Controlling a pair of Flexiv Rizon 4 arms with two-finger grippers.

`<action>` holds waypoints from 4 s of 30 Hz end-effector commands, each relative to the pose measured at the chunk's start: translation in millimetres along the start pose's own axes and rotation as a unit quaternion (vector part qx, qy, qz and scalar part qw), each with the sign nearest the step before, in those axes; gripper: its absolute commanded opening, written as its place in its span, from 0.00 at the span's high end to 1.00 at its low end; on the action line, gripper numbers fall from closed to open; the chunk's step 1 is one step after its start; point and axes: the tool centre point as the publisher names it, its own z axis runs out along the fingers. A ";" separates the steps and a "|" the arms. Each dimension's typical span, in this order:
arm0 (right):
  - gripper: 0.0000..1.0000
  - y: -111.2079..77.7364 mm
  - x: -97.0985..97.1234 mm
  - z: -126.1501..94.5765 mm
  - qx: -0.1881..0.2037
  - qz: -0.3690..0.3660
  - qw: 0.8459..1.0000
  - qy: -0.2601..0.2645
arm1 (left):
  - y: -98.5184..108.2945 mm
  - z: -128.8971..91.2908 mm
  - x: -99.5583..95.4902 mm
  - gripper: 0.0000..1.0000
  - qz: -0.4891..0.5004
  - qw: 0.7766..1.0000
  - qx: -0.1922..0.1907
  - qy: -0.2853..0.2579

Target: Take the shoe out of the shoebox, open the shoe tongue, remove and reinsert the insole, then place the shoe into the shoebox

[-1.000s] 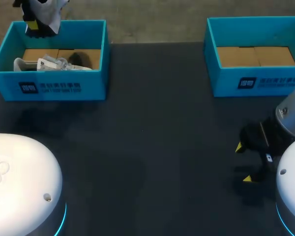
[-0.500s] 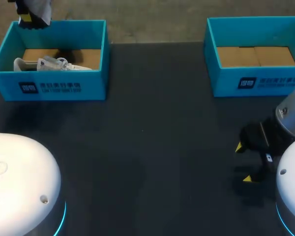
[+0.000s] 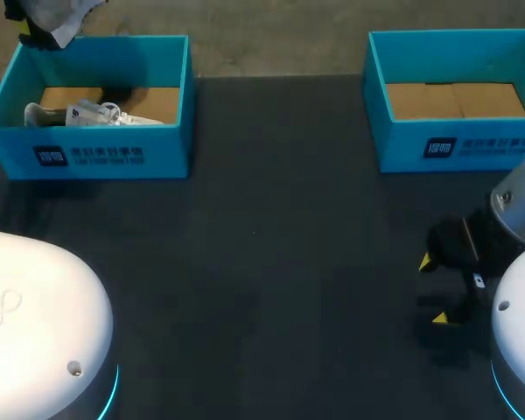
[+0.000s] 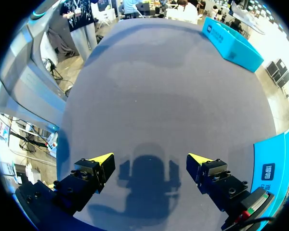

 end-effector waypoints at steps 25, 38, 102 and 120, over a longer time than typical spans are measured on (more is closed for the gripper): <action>0.00 0.9 1.9 0.2 0.003 0.001 1.000 -0.002 | 59.9 -1.2 28.6 1.00 0.256 0.963 -0.044 -0.068; 0.00 0.9 1.9 0.2 0.003 0.001 1.000 -0.002 | 82.7 7.6 14.9 1.00 0.411 0.904 -0.099 -0.071; 0.00 0.9 1.9 0.2 0.003 0.001 1.000 -0.002 | 101.7 136.1 -82.1 1.00 0.515 0.848 -0.130 -0.005; 0.00 0.9 1.9 0.2 0.003 0.001 1.000 -0.002 | 92.9 166.6 -95.8 1.00 0.513 0.849 -0.127 0.004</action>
